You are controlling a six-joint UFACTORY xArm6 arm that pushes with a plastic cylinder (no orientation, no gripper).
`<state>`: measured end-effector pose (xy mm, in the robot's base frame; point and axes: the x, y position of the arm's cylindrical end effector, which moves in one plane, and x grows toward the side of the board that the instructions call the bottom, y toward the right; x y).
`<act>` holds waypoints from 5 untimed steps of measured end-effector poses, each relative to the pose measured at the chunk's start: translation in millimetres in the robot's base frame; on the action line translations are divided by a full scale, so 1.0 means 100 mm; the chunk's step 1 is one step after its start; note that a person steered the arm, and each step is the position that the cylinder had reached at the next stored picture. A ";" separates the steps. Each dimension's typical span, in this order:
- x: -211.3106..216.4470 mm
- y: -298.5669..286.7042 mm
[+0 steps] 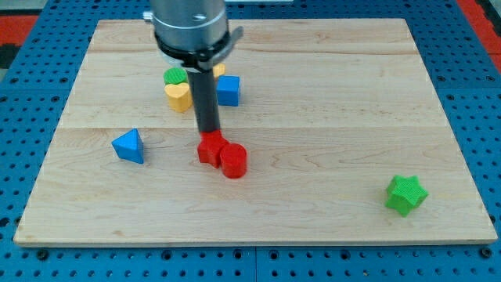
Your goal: Push red circle diagonally below red star
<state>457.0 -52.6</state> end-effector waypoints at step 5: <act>0.43 -0.63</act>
<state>499.8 -115.6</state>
